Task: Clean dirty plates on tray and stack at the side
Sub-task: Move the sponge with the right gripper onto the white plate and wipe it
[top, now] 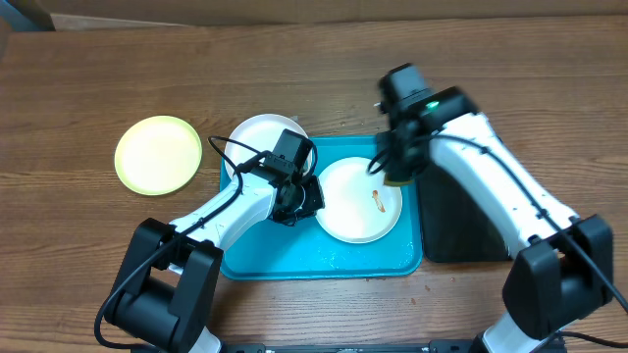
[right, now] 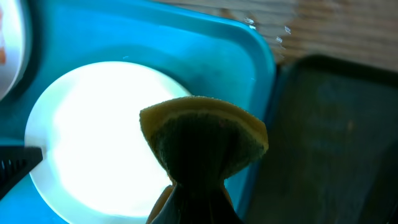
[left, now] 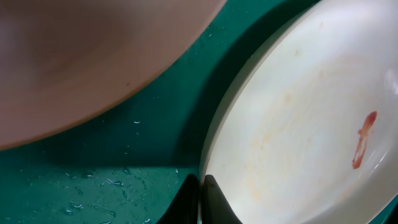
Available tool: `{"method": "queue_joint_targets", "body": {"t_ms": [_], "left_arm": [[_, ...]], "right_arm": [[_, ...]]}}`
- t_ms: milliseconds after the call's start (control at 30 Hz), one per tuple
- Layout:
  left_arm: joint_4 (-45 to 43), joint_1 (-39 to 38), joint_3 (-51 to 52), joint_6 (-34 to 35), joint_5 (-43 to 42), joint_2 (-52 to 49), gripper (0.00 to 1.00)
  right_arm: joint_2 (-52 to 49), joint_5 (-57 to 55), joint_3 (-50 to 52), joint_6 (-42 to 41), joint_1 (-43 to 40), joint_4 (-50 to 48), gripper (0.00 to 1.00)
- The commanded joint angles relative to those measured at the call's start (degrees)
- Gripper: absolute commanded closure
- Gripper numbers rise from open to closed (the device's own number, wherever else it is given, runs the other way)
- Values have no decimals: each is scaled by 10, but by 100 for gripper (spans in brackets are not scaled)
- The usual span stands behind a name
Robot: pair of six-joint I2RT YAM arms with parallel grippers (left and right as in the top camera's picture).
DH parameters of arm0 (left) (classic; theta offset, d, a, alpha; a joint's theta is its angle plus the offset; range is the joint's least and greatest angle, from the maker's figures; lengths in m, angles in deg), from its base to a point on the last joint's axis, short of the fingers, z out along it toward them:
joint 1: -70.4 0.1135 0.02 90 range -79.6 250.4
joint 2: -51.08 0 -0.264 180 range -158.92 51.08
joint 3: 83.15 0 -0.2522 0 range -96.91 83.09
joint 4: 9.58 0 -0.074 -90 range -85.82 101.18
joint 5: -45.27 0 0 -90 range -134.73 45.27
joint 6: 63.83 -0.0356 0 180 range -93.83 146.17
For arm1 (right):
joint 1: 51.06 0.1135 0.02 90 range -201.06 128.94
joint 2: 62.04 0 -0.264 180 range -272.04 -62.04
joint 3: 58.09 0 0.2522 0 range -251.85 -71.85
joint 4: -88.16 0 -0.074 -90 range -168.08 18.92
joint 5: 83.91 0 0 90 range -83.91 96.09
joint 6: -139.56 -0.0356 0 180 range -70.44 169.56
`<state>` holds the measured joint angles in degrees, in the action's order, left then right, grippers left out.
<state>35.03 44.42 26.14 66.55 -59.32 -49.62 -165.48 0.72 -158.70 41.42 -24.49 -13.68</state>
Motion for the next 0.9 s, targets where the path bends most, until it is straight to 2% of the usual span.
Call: {"method": "queue_joint_targets", "body": {"t_ms": [0, 267, 433, 700, 867], "left_arm": [[0, 0, 2, 3, -3, -5, 96], [0, 0, 2, 3, -2, -5, 96], [0, 0, 2, 3, -2, -5, 96], [-1, 0, 2, 3, -2, -5, 96], [0, 0, 2, 3, -3, -4, 96]], "right_arm": [[13, -84, 22, 10, 30, -18, 96], [9, -181, 135, 11, 75, -117, 96], [8, -185, 196, 11, 71, -184, 96], [7, -71, 255, 11, 71, -272, 96], [7, -41, 287, 11, 71, -294, 96]]}}
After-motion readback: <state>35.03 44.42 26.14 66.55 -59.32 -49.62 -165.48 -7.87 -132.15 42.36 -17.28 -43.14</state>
